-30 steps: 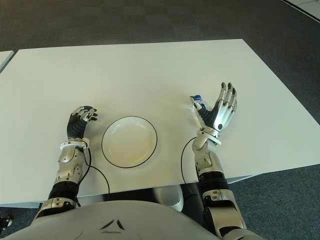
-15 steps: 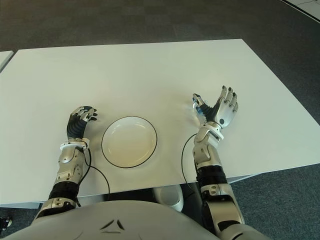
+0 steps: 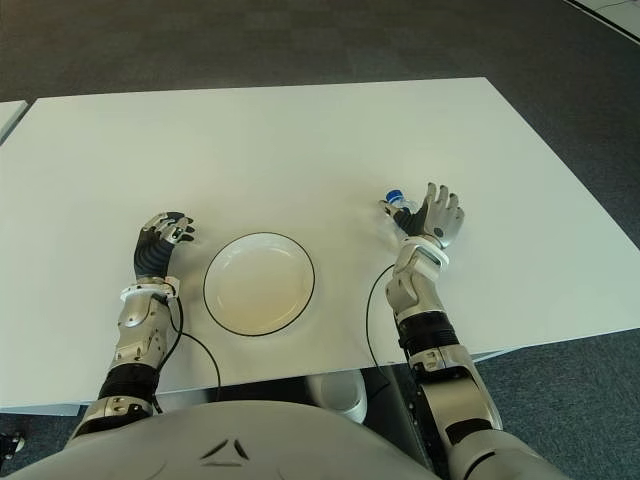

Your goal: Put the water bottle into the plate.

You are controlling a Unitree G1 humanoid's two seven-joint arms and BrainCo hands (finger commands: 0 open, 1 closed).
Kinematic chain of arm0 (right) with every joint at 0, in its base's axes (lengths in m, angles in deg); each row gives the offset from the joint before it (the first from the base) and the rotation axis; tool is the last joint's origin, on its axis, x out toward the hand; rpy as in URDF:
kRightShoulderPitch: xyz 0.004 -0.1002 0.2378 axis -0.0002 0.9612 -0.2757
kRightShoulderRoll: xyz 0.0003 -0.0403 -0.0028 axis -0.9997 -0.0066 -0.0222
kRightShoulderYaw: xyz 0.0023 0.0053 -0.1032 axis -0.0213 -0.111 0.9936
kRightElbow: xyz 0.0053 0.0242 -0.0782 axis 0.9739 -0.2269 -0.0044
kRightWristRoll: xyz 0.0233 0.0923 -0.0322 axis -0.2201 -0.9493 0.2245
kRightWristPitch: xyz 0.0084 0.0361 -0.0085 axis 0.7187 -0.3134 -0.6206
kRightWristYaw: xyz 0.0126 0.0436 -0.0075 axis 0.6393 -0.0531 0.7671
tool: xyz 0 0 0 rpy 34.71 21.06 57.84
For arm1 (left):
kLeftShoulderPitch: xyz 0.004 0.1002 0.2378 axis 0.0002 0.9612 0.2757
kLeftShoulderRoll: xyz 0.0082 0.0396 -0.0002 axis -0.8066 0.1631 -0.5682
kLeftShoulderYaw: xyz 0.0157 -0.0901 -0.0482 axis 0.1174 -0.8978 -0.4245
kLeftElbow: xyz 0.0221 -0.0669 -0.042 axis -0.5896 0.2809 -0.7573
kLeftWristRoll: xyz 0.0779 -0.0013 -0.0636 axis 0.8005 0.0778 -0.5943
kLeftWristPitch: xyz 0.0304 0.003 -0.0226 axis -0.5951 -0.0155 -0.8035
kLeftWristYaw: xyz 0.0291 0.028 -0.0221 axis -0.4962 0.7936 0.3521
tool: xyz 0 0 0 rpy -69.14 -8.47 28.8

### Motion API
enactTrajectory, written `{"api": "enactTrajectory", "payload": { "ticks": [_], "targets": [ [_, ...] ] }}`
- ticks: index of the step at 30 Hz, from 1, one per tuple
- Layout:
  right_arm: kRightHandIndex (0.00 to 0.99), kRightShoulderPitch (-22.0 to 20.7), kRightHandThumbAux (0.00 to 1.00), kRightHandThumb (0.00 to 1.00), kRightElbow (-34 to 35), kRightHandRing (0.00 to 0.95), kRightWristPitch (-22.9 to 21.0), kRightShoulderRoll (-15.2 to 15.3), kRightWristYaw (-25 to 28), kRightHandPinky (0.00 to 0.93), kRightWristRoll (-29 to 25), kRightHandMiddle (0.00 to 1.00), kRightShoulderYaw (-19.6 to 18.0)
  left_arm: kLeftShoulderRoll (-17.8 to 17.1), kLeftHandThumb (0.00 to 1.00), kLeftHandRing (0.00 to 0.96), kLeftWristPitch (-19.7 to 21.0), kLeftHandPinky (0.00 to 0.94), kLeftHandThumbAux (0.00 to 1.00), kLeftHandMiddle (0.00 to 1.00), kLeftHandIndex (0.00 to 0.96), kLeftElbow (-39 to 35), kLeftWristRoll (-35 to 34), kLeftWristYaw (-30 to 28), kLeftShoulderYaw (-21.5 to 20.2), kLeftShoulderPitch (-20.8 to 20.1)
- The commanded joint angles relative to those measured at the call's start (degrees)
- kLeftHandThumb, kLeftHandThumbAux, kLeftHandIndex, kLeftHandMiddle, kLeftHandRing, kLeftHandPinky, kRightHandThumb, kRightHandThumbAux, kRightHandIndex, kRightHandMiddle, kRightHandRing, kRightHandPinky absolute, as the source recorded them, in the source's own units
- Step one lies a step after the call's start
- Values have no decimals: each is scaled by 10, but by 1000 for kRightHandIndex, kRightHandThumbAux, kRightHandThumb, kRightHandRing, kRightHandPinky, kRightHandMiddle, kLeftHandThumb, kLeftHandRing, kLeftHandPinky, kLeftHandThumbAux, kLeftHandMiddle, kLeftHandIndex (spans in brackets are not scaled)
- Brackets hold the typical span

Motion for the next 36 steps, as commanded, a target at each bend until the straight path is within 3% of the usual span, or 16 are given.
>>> {"api": "enactTrajectory", "payload": {
  "ticks": [1,11,21,24,28,31,36],
  "targets": [
    [0,-22,379,364,-28,0,-23,9,61,0,9,0,37,10,838,516,32,504,674,466,439,33,2,11,1,27],
    [0,-61,433,371,-78,0,-49,16,179,25,4,0,97,13,838,519,37,511,673,464,443,30,-2,15,-1,27],
    [0,-91,500,458,-126,0,-49,18,271,103,-5,8,138,15,838,514,45,505,673,462,445,26,-4,19,-3,26],
    [226,-95,520,513,-126,47,-56,21,307,151,-2,70,155,17,838,509,49,504,674,462,444,24,-5,24,-4,26],
    [394,-93,536,549,-117,97,-59,28,335,192,4,133,174,18,838,510,51,508,674,462,445,21,-5,27,-4,26],
    [419,-92,651,653,-119,136,-63,29,349,229,4,179,184,19,839,513,51,510,673,462,444,19,-6,28,-4,27],
    [432,-93,698,696,-129,174,-67,27,353,271,-2,215,185,19,838,514,51,510,674,464,441,17,-11,23,-4,28]
  ]
}}
